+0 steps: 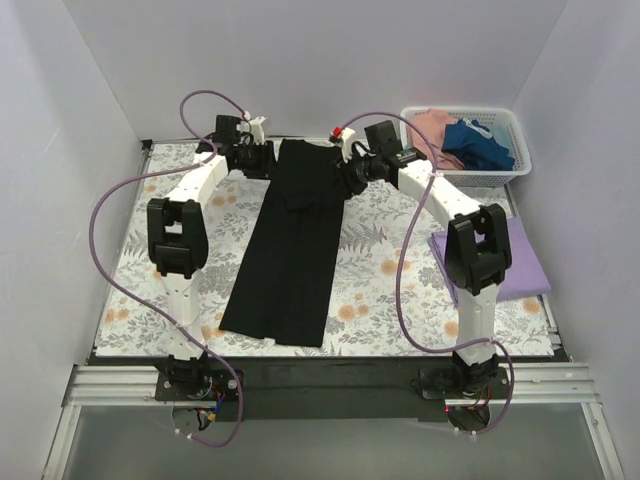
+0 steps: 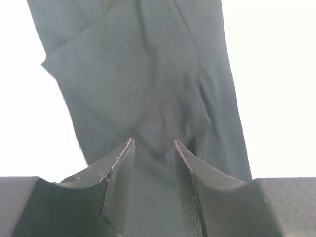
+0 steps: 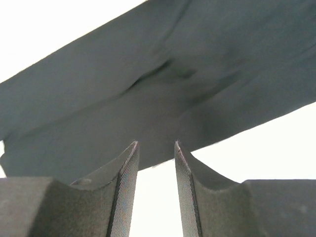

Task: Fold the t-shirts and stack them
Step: Fold the tshirt

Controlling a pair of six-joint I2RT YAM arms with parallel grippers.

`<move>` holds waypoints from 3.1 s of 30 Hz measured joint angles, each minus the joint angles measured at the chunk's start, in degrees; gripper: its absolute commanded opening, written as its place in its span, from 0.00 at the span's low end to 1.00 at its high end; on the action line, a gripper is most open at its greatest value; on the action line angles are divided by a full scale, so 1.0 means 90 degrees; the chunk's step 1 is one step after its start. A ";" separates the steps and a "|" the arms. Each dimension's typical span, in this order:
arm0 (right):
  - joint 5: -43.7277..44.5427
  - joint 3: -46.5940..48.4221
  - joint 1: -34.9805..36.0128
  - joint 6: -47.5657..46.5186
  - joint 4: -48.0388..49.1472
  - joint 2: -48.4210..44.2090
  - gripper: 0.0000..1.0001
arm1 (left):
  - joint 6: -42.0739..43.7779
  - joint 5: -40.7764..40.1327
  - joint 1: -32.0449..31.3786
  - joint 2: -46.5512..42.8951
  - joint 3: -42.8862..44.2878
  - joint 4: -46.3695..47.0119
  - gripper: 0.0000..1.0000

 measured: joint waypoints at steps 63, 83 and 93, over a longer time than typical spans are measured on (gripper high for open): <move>0.1190 -0.5287 0.2382 -0.4398 -0.0347 -0.4782 0.65 | 0.7754 0.1780 0.0374 -0.7189 -0.7888 -0.1797 0.64; 0.1651 -0.6445 0.3334 -0.4903 0.0799 -0.3667 0.42 | 0.9347 0.1234 -0.0576 -0.6968 -0.9270 -0.0869 0.47; 0.1909 -0.6147 0.3347 -0.4590 0.1362 -0.3143 0.01 | 0.8942 0.1161 -0.1076 -0.6334 -0.9287 -0.0036 0.12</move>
